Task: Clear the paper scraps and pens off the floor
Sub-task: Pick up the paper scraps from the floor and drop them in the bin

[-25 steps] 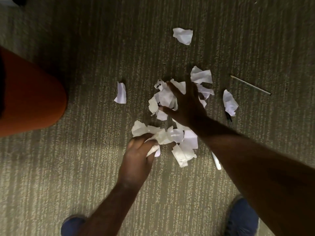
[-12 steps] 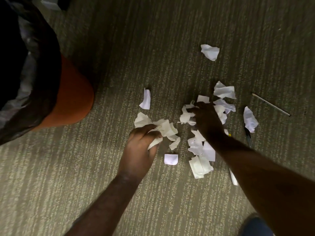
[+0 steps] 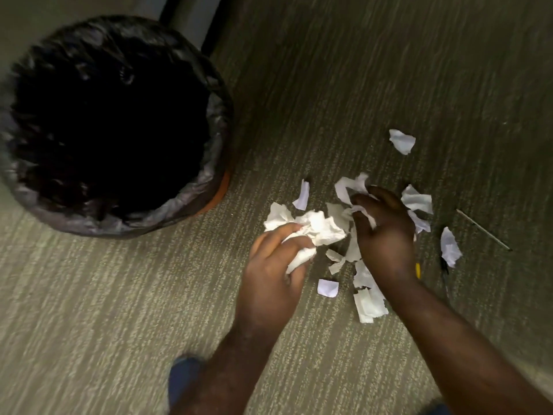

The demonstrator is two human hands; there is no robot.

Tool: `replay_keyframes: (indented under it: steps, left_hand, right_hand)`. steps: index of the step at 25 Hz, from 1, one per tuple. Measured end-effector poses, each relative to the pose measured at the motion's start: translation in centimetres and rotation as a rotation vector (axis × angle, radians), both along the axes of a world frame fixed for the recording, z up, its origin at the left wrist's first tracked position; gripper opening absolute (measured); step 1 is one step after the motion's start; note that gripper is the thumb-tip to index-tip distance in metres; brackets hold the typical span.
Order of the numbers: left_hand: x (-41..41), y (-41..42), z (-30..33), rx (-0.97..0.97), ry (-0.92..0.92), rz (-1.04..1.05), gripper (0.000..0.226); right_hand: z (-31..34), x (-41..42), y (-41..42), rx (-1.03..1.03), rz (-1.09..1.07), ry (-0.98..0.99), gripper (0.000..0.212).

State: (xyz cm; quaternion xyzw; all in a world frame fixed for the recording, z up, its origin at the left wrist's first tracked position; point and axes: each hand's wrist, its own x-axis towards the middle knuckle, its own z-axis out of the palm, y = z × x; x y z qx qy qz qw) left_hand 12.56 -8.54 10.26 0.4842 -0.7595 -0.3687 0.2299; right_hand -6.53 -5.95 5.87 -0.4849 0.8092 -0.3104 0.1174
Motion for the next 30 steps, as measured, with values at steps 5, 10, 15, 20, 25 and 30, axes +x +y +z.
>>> replay_keyframes:
  steps: [5, 10, 15, 20, 25, 30]
  left_hand:
    - [4.2, -3.5, 8.4, -0.108, 0.129, 0.112, 0.036]
    - [9.9, -10.5, 11.9, -0.246, 0.141, 0.337, 0.02]
    - [13.9, -16.6, 9.4, 0.025, 0.005, 0.497, 0.036]
    - [16.0, -18.8, 7.7, 0.225, 0.015, 0.378, 0.055]
    - [11.7, -13.3, 8.4, 0.131, 0.165, 0.379, 0.017]
    - [5.2, -6.2, 2.5, 0.172, 0.096, 0.064, 0.018]
  right_hand:
    - [9.0, 6.7, -6.7, -0.192, -0.023, -0.122, 0.032]
    - [14.3, 13.8, -14.3, -0.37, -0.021, -0.229, 0.03]
    - [12.7, 18.6, -19.3, -0.15, 0.108, -0.522, 0.045]
    - [11.4, 18.3, -17.8, -0.014, 0.365, -0.725, 0.057]
    - [8.8, 13.2, -8.8, -0.132, 0.115, -0.493, 0.031]
    - [1.0, 5.3, 1.3, 0.025, 0.068, -0.222, 0.029]
